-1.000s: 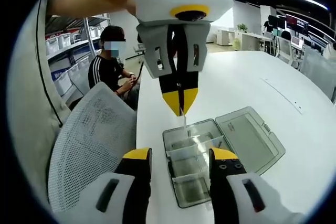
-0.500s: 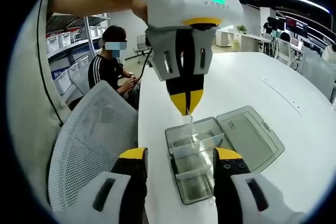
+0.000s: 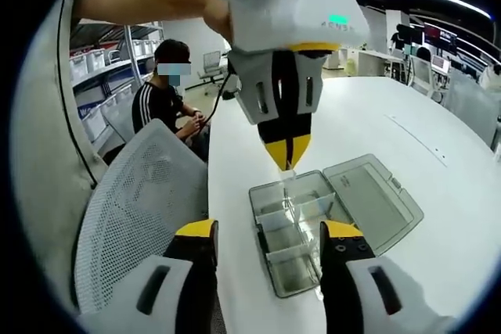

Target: Insert the divider into the dual guide fixture by aligning both edges with the guide slots and pushing it downward to the bottom, including one-sided entry, uneven engagement, binding, and posture correction.

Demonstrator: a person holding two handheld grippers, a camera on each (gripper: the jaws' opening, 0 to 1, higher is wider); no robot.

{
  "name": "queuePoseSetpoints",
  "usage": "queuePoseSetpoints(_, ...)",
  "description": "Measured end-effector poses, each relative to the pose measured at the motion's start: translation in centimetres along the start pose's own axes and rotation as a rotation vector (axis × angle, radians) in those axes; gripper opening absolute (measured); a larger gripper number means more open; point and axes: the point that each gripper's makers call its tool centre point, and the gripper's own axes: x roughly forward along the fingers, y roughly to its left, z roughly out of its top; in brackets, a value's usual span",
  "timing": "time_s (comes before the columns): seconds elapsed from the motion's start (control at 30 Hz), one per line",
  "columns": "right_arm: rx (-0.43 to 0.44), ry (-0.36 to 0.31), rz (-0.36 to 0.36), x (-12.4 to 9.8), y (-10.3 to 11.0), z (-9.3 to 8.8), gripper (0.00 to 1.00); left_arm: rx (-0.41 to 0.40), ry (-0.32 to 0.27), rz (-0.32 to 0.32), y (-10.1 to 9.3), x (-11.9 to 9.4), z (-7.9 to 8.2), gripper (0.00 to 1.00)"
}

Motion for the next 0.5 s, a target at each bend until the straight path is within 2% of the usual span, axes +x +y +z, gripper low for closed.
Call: queuePoseSetpoints(0.5,0.003,0.002,0.003,-0.19,0.19,-0.17,0.51,-0.005,0.011,0.009,0.31,0.38,-0.08,0.0)
